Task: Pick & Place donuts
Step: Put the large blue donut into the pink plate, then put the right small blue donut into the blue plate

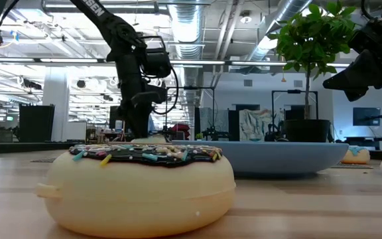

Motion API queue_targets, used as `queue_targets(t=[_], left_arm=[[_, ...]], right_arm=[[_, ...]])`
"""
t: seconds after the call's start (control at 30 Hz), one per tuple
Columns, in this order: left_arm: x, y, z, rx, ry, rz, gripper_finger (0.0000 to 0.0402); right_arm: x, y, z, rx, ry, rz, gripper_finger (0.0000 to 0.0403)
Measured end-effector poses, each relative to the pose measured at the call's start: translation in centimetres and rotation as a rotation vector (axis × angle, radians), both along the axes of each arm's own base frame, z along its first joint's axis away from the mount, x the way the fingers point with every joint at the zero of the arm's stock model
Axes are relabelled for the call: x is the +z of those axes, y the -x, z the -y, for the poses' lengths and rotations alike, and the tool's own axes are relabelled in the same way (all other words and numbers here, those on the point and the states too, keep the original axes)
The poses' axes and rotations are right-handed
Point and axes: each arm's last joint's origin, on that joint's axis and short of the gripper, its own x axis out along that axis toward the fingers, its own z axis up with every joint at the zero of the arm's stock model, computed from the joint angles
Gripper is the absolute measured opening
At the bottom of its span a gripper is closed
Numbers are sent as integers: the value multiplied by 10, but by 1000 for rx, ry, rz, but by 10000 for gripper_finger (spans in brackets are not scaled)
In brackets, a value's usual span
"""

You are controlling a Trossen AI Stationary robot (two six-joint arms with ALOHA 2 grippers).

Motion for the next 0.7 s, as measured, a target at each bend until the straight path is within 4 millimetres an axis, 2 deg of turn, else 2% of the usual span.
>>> queue_targets(t=[0.2,0.3,0.53,0.7], left_arm=[[1,0,0,-20,-4,-8,189],[11,-2,-1,-34,-3,-22,196],[51,-8,-6,-41,-50,2,200],[84,13,14,-196,-33,88,192]], right_arm=[[0,0,0,0,0,0,0],[0,0,0,0,0,0,0],[0,0,0,0,0,0,0],[0,0,0,0,0,0,0]])
